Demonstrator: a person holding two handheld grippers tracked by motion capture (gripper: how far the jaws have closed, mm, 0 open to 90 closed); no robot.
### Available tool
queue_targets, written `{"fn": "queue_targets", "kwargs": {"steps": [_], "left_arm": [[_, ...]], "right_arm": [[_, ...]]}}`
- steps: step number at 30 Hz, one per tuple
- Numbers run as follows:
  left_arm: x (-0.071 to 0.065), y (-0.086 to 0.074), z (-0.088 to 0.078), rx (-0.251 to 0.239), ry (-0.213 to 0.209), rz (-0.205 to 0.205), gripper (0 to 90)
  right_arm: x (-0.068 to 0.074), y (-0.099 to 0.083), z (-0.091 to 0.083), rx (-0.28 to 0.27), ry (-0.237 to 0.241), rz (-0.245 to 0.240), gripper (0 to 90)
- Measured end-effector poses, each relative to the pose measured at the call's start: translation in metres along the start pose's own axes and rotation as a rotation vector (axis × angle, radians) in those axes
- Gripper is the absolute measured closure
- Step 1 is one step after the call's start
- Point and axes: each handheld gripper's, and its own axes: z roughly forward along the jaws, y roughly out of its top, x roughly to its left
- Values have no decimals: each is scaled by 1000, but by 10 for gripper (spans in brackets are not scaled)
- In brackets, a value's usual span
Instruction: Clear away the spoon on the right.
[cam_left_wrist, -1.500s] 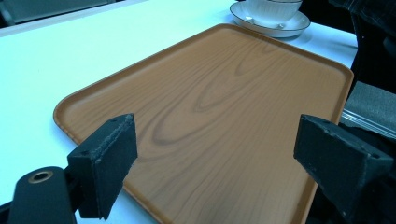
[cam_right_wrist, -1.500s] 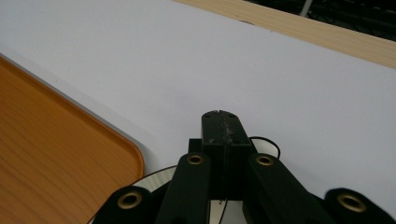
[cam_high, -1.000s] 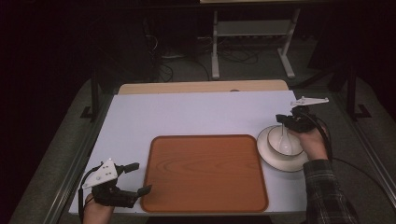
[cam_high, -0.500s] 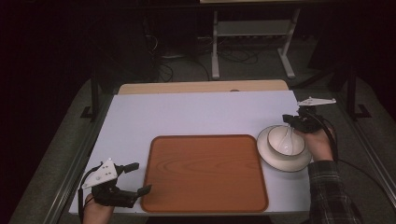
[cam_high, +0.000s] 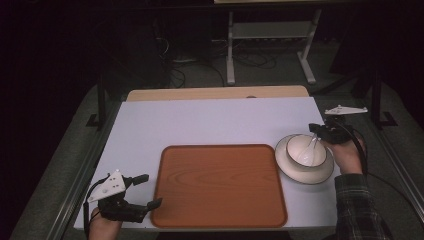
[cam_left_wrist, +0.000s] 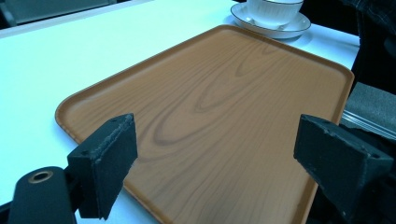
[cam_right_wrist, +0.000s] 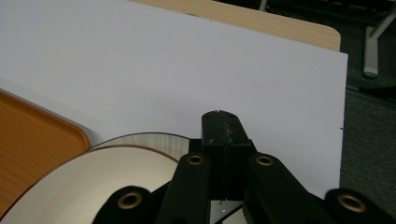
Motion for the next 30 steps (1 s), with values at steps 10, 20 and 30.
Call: {"fn": "queue_targets", "kwargs": {"steps": [10, 20, 30], "left_arm": [[0, 0, -1, -6, 2, 1, 130], [0, 1, -1, -7, 1, 2, 131], [0, 1, -1, -8, 1, 1, 130]], "right_arm": [[-2, -6, -9, 16, -30, -11, 894], [-4, -14, -19, 34, -52, -26, 894], [-7, -24, -29, 43, -74, -25, 894]]}}
